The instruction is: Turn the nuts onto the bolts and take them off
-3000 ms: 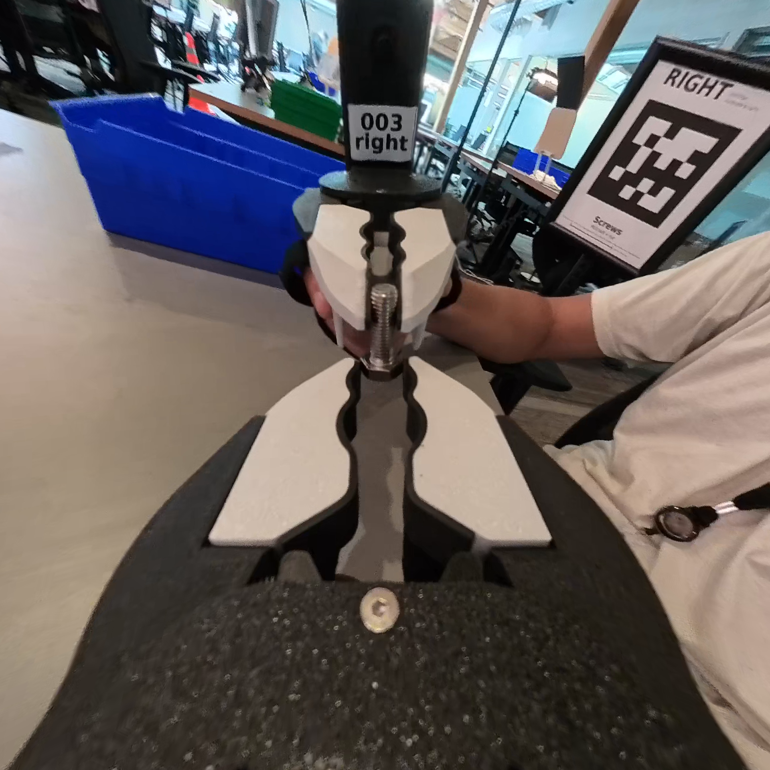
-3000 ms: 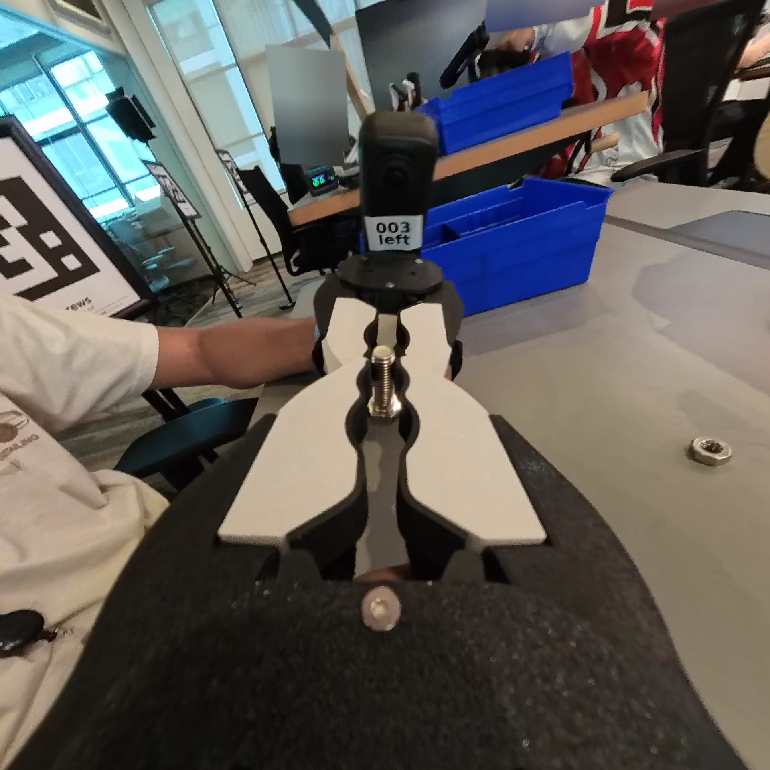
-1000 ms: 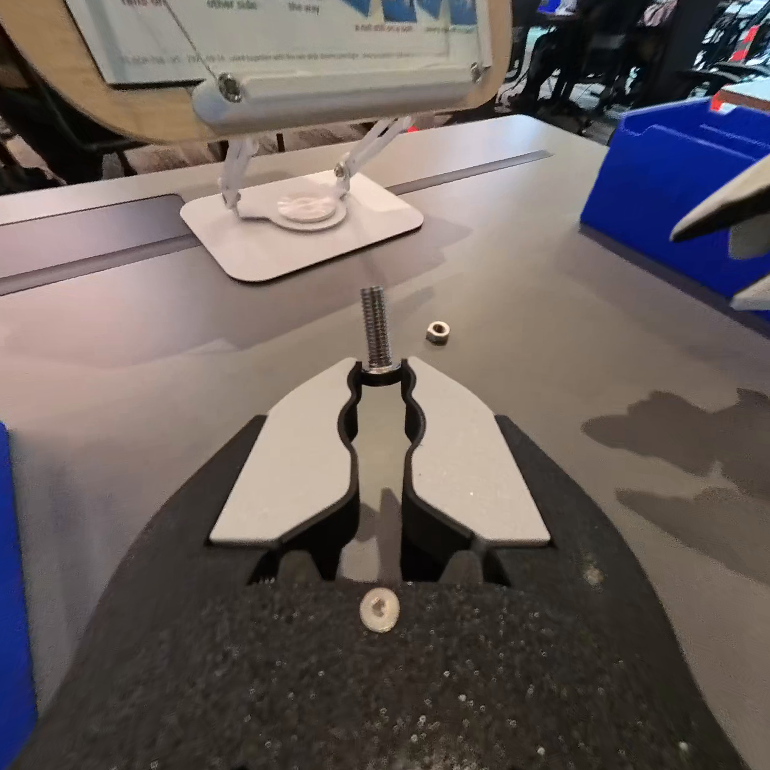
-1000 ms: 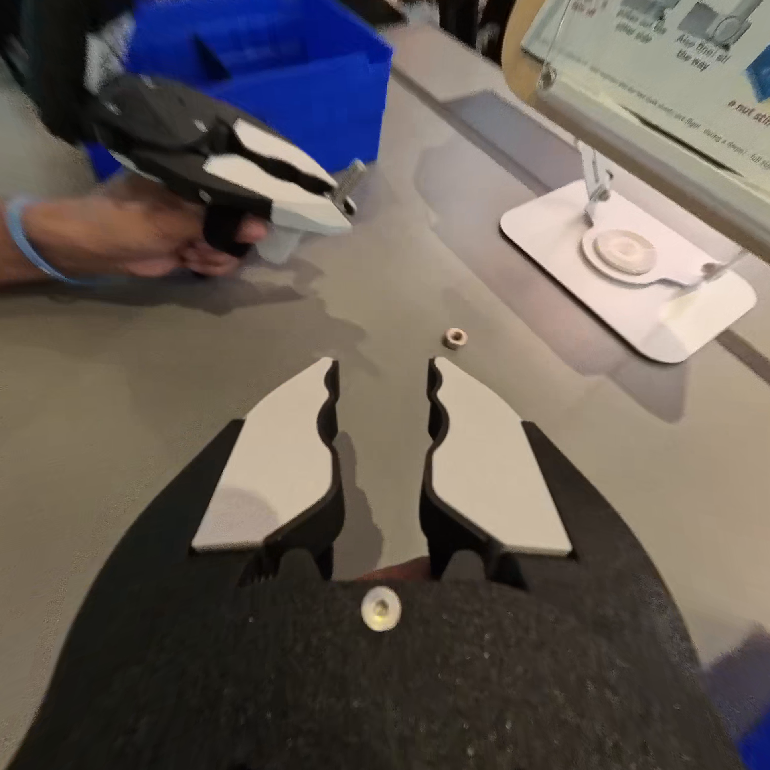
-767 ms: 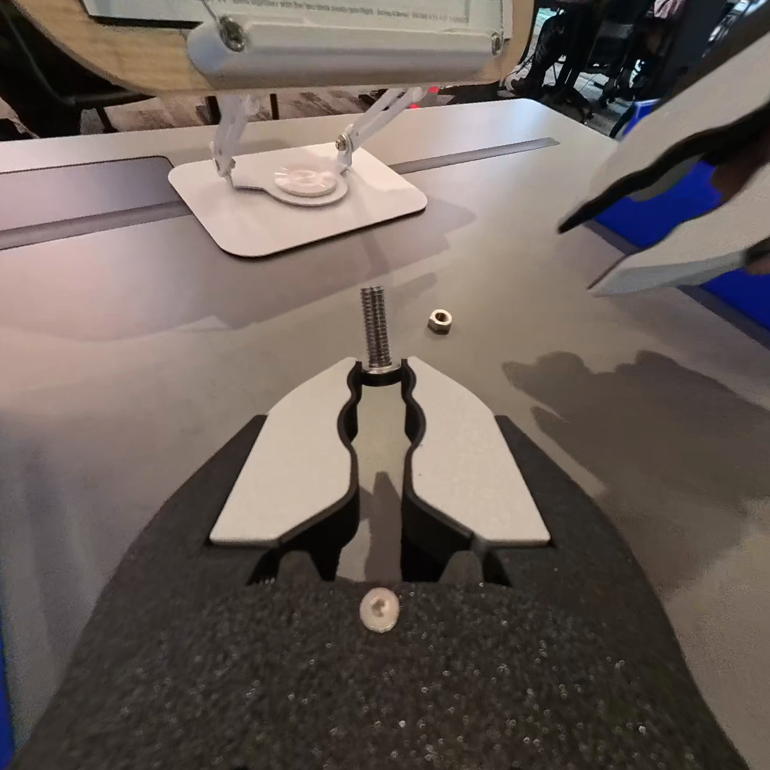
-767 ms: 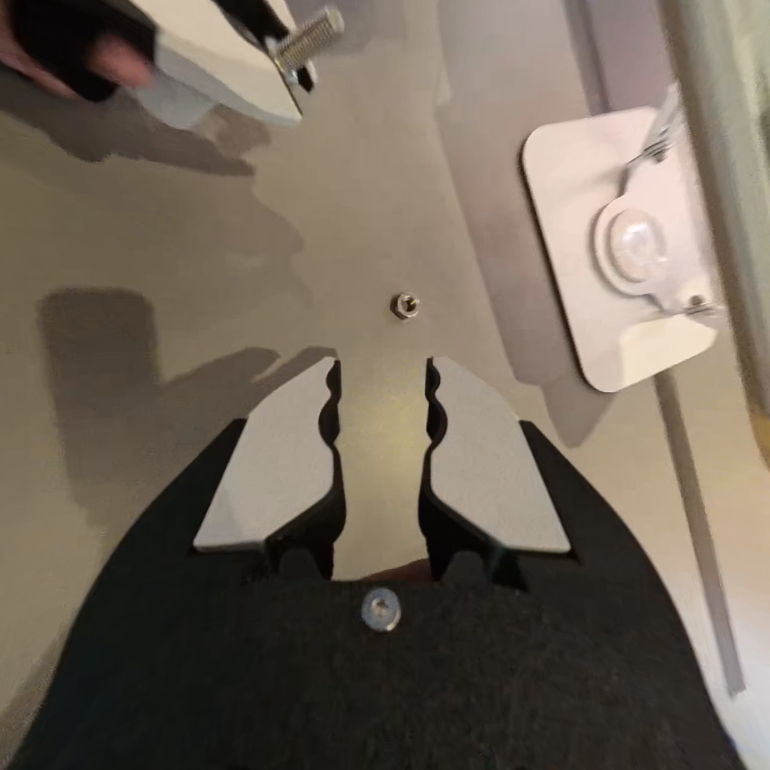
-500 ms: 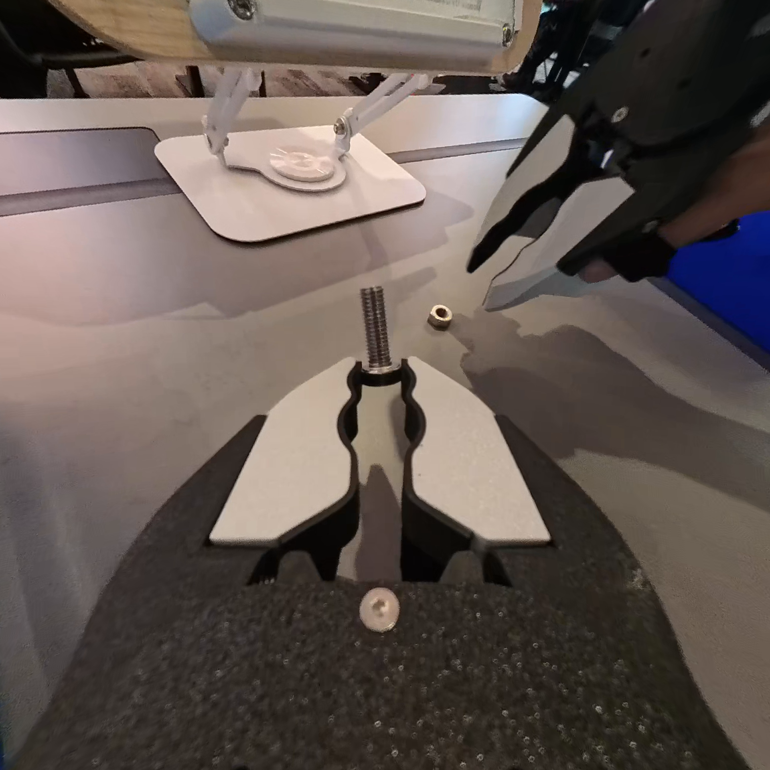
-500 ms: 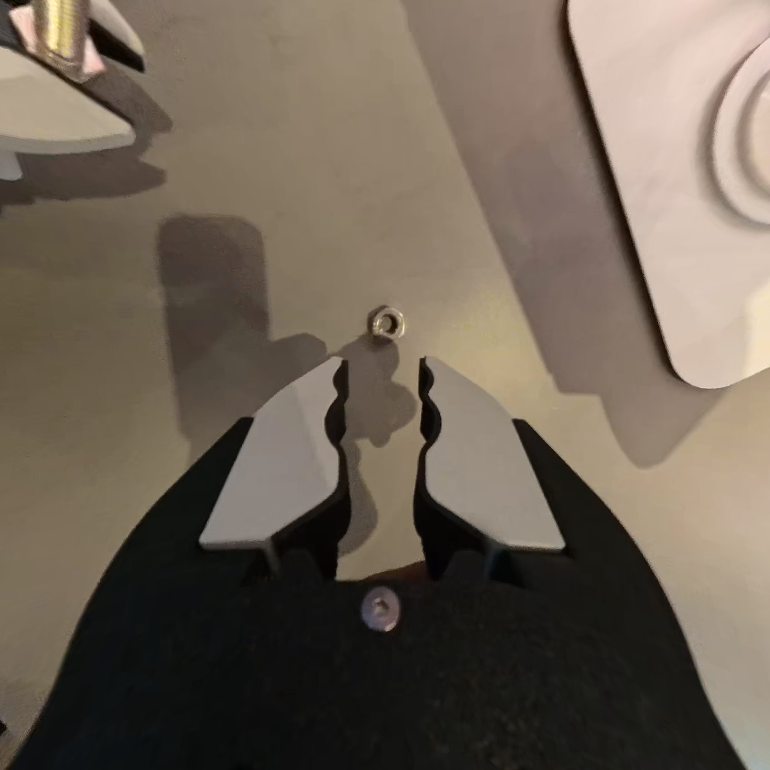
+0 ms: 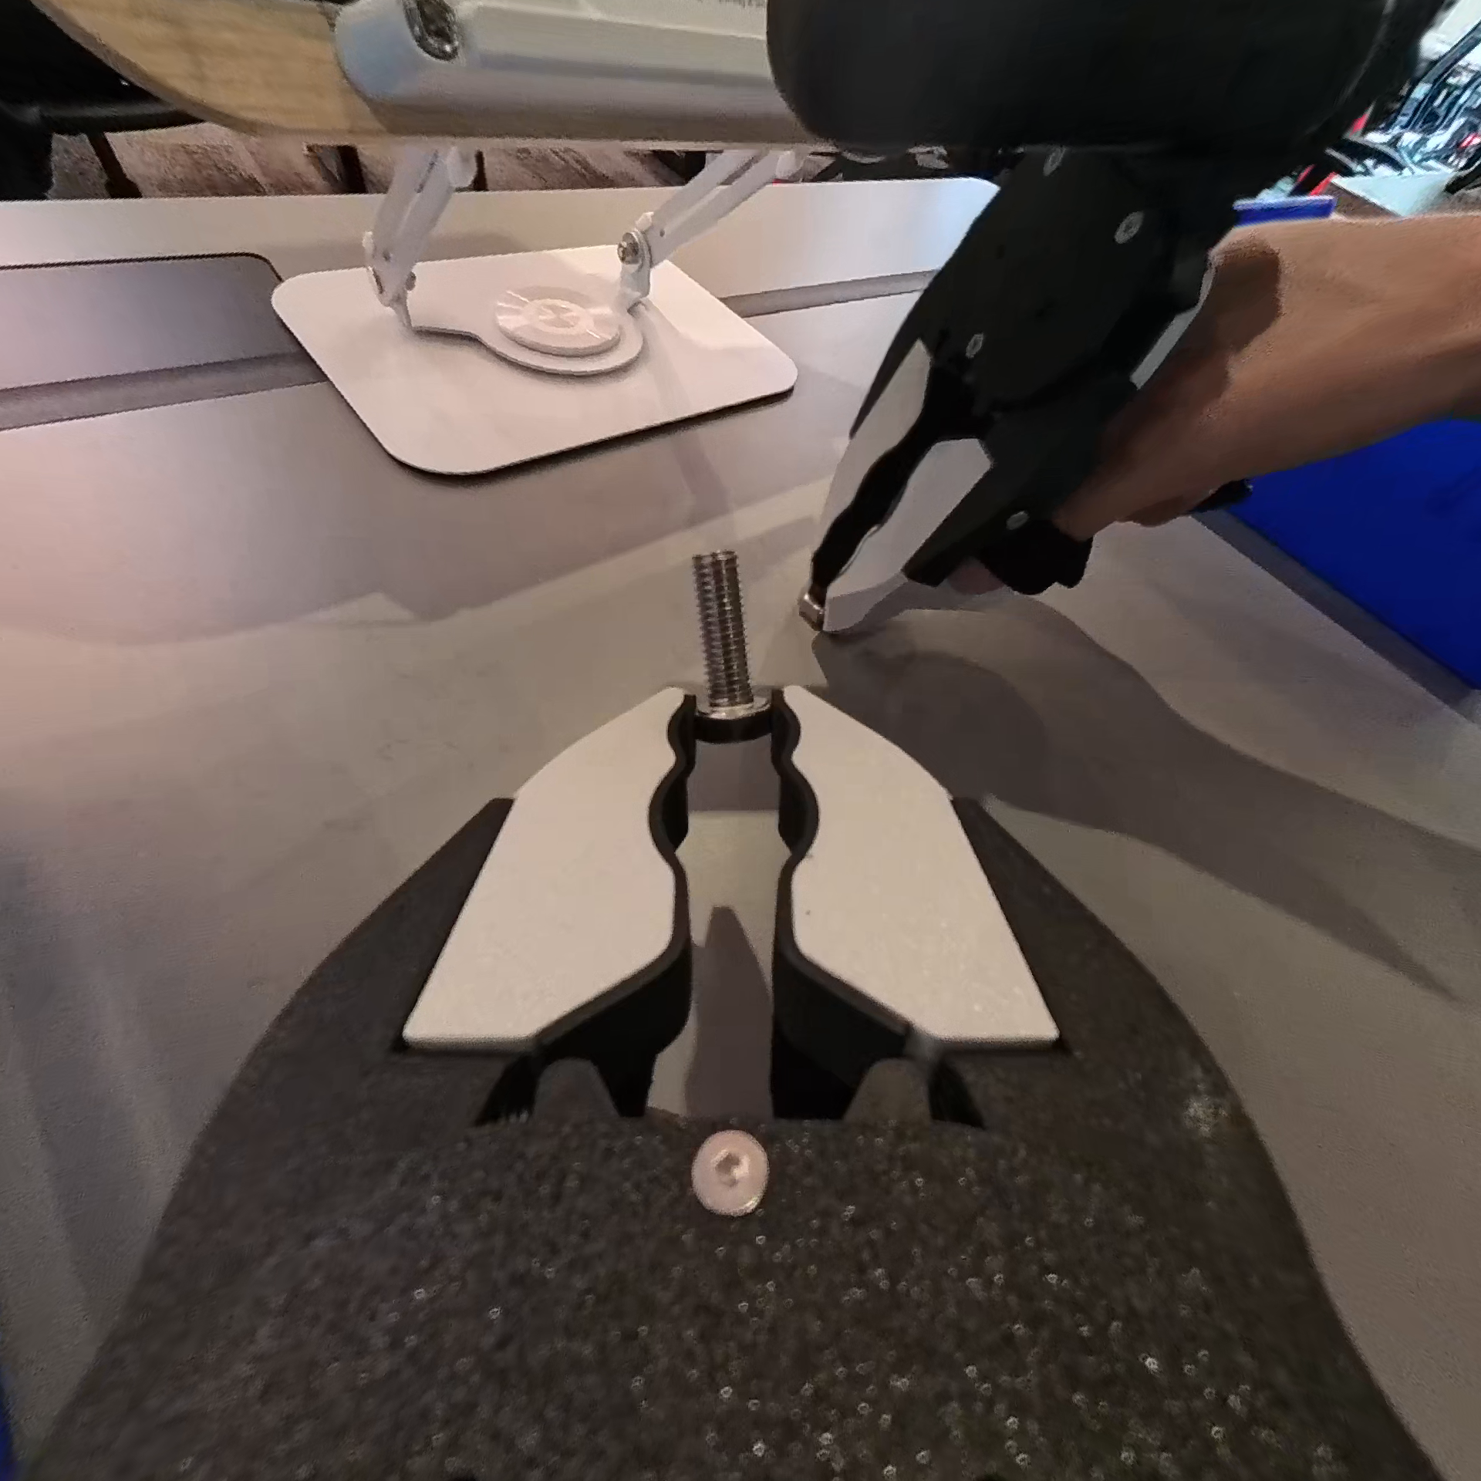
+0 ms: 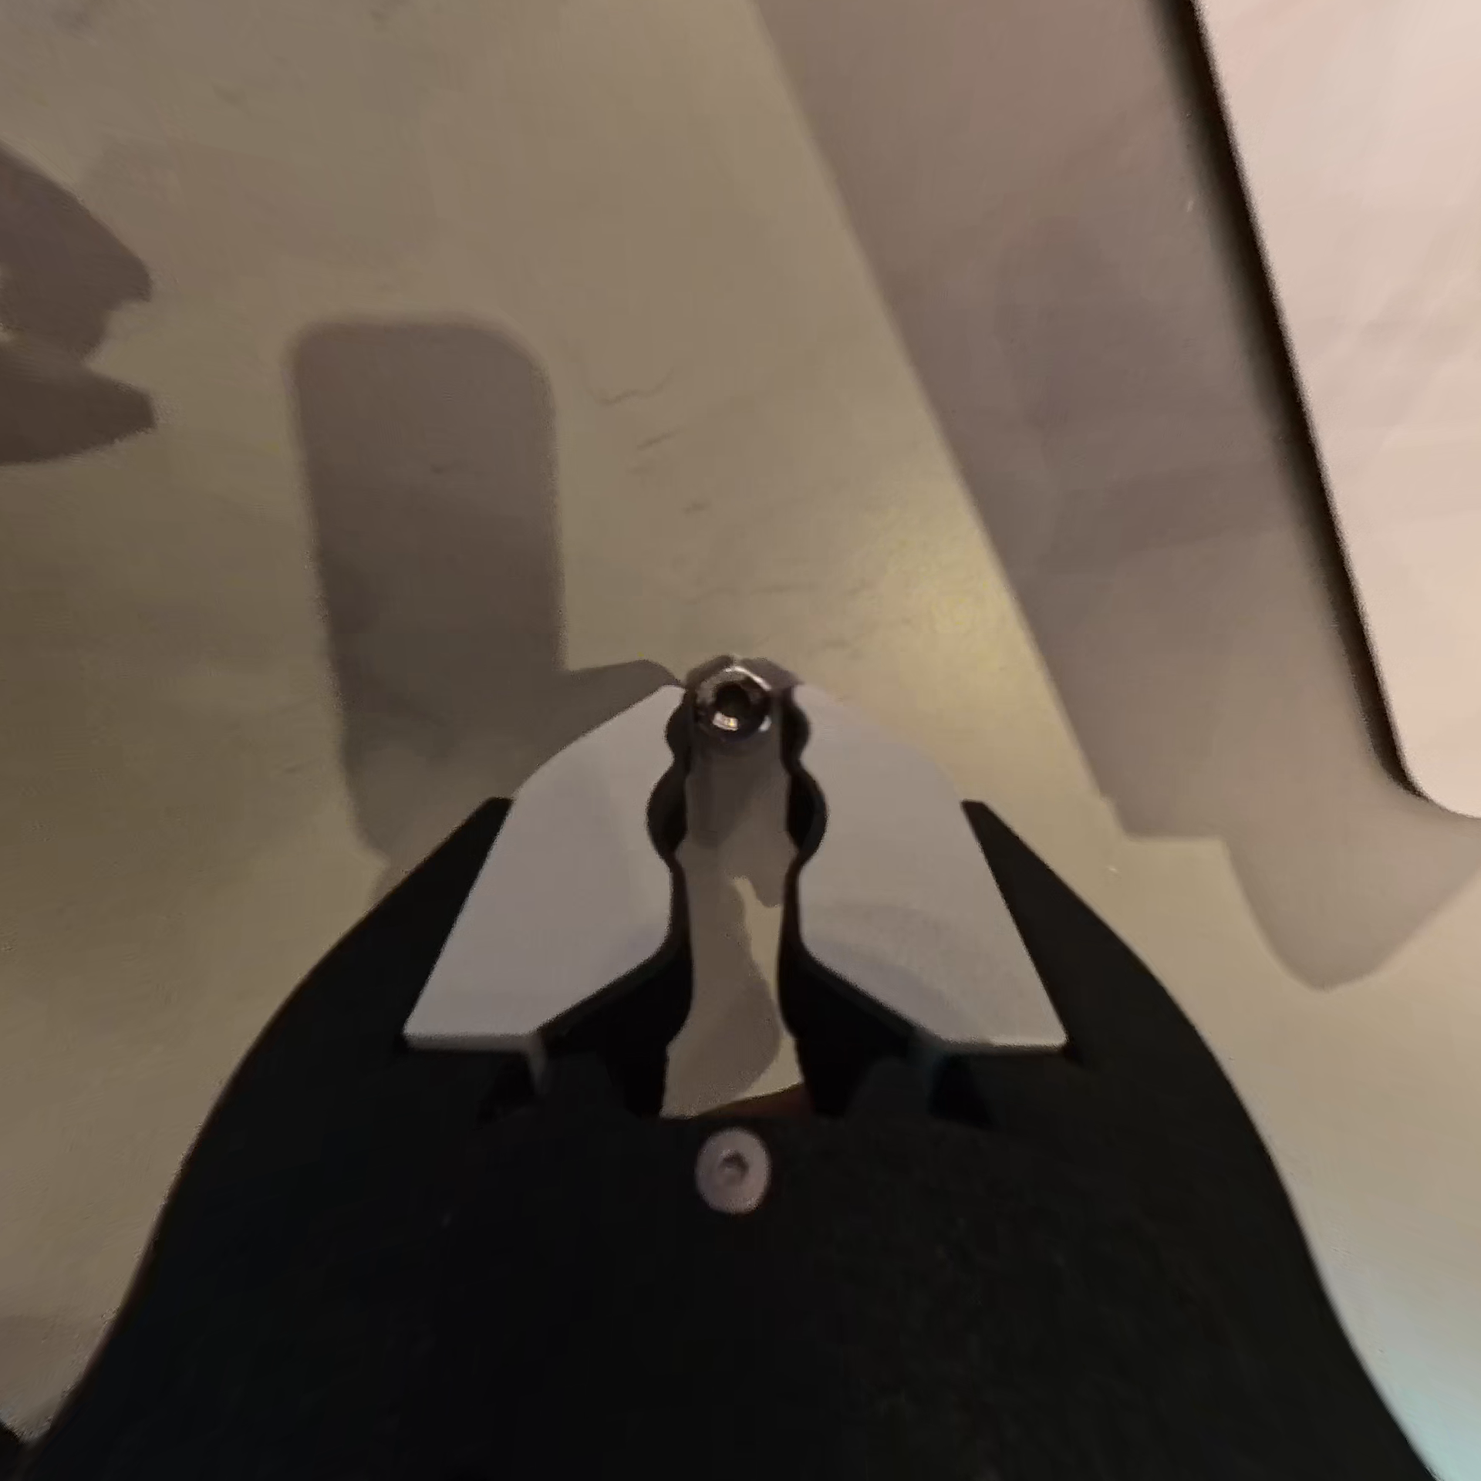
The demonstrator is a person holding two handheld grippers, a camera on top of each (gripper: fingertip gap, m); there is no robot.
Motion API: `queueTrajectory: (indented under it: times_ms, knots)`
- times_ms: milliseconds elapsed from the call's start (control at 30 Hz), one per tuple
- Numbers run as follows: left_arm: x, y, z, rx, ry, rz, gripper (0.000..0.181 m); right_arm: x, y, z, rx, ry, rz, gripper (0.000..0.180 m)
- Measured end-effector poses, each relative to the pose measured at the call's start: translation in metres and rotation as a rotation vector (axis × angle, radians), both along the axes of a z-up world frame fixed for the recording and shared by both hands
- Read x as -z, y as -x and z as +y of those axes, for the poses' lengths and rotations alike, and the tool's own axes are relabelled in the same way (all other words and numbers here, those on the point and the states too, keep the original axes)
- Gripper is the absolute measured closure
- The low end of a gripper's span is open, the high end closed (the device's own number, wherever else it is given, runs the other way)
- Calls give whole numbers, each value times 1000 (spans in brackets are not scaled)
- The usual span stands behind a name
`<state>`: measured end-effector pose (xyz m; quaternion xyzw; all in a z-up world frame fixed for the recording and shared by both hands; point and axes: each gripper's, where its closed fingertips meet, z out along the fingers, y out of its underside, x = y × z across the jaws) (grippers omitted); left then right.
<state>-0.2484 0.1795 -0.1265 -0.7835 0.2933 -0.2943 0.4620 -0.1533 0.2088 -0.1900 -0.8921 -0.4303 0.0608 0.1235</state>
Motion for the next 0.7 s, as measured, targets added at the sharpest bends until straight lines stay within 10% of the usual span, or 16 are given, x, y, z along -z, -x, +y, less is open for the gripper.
queueTrajectory:
  times_ms: [33,700]
  knots:
    - [0,0,0,2,3,-4,164,0,0,-1,-1,11,4,163]
    - [-55,-54,-156,937,-1,-305,164,-181,27,-163,-1011,-161,90,162]
